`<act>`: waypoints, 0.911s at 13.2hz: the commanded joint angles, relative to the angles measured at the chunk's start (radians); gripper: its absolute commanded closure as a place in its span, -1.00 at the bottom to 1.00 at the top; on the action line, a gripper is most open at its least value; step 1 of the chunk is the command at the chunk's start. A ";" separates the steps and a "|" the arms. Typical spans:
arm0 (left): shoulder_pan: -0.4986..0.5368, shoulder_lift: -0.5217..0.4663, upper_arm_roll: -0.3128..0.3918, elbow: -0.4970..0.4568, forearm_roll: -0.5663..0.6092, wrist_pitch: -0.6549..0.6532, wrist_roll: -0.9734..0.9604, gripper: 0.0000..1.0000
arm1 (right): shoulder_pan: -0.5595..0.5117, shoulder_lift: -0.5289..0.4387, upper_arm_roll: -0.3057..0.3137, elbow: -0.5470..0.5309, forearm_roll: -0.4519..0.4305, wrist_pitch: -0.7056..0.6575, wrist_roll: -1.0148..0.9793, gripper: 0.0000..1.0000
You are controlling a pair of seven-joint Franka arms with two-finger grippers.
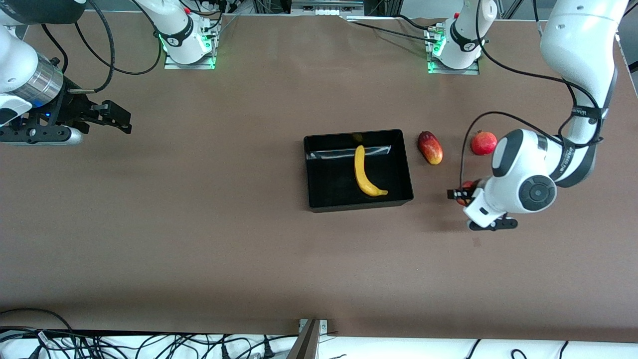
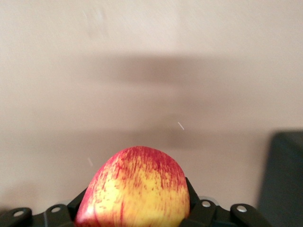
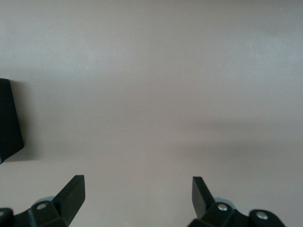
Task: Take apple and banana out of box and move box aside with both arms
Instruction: 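Lift the apple out and set it on the table beside the tray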
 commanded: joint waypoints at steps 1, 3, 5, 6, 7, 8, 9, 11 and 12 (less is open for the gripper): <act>0.056 0.095 0.002 0.005 0.090 0.182 0.057 1.00 | -0.007 0.000 0.001 0.011 0.017 -0.003 -0.005 -1.00; 0.057 0.152 0.052 -0.006 0.124 0.324 0.059 1.00 | -0.007 0.000 0.001 0.013 0.017 -0.003 -0.005 -1.00; 0.058 0.180 0.061 -0.020 0.166 0.382 0.059 1.00 | -0.005 0.000 0.001 0.013 0.017 -0.002 -0.001 -1.00; 0.058 0.188 0.063 -0.020 0.169 0.387 0.059 0.96 | -0.005 0.000 0.002 0.013 0.017 -0.002 0.001 -1.00; 0.058 0.186 0.065 -0.020 0.178 0.387 0.059 0.10 | -0.005 0.000 0.002 0.013 0.017 -0.002 0.001 -1.00; 0.053 0.177 0.063 -0.022 0.183 0.375 0.051 -0.99 | -0.005 0.000 0.001 0.013 0.017 -0.002 -0.002 -1.00; 0.044 0.153 0.060 -0.020 0.180 0.340 0.033 -1.00 | -0.005 0.000 0.002 0.011 0.017 -0.002 -0.002 -1.00; -0.006 0.067 0.051 -0.005 0.143 0.157 -0.012 -1.00 | -0.005 0.000 0.002 0.013 0.017 -0.002 -0.001 -1.00; -0.052 0.007 0.052 0.001 0.029 0.083 -0.050 -1.00 | -0.005 0.000 0.001 0.013 0.017 -0.002 -0.002 -1.00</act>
